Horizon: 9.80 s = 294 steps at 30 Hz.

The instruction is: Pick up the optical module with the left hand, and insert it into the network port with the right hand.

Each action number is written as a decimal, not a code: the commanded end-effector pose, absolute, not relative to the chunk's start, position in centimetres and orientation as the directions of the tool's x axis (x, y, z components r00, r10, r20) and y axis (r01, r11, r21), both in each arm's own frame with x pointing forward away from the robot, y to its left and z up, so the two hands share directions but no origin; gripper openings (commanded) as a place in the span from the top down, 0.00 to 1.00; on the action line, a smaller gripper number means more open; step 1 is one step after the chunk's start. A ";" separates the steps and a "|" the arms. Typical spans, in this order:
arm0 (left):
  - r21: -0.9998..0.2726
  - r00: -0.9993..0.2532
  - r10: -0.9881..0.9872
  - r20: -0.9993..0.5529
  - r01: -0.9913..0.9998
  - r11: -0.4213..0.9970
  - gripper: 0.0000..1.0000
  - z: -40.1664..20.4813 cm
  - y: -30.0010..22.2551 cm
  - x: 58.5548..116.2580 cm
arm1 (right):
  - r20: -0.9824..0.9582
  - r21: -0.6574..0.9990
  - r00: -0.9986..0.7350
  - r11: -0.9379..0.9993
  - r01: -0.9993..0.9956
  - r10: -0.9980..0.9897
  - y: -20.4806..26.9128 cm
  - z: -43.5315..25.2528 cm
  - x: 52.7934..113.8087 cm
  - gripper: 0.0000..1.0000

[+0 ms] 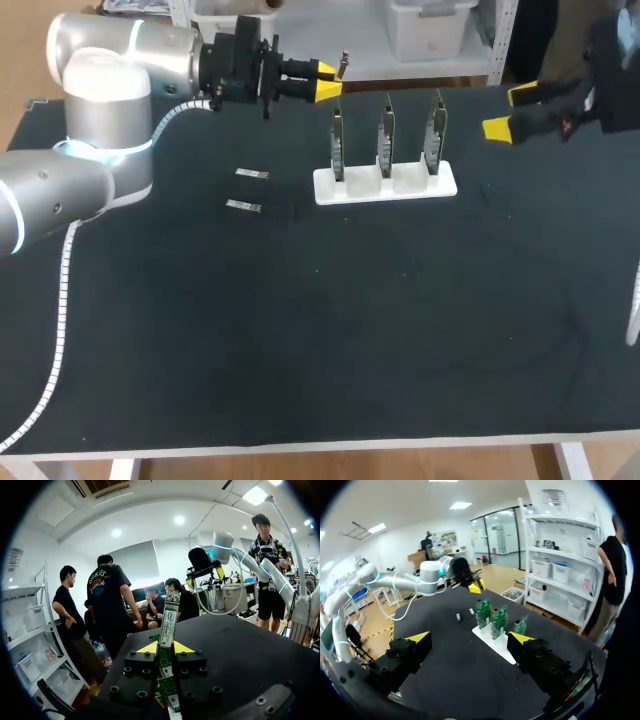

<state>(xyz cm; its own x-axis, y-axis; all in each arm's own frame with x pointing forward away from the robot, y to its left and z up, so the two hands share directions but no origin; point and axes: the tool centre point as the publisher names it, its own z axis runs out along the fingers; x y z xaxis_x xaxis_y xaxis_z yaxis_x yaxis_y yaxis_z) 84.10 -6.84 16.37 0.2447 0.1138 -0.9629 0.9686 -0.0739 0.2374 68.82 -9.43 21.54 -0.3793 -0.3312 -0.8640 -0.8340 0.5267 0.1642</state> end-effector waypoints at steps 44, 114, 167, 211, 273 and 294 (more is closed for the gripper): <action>0.237 0.245 0.114 -0.963 0.968 -0.081 1.00 16.3 -6.9 84.4 | -0.926 -0.089 -0.012 0.249 -0.964 -0.377 -2.4 24.0 75.6 0.00; 0.237 0.245 0.114 -0.963 0.968 -0.081 1.00 16.3 -6.9 84.4 | -0.963 -0.164 0.178 -0.083 -0.983 -0.203 7.5 22.7 80.6 0.00; 0.237 0.245 0.114 -0.963 0.968 -0.081 1.00 16.3 -6.9 84.4 | -0.970 -0.155 0.166 -0.077 -0.985 -0.180 7.7 22.6 81.3 0.00; 0.237 0.245 0.114 -0.963 0.968 -0.081 1.00 16.3 -6.9 84.4 | -0.970 -0.157 0.169 -0.078 -0.985 -0.177 7.7 22.6 81.4 0.00; 0.237 0.245 0.114 -0.963 0.968 -0.081 1.00 16.3 -6.9 84.4 | -0.972 -0.190 0.209 -0.161 -0.968 -0.107 8.4 21.8 82.2 0.00; 0.237 0.245 0.114 -0.963 0.968 -0.081 1.00 16.3 -6.9 84.4 | -0.976 -0.189 0.203 -0.155 -0.970 -0.084 9.4 21.5 81.6 0.00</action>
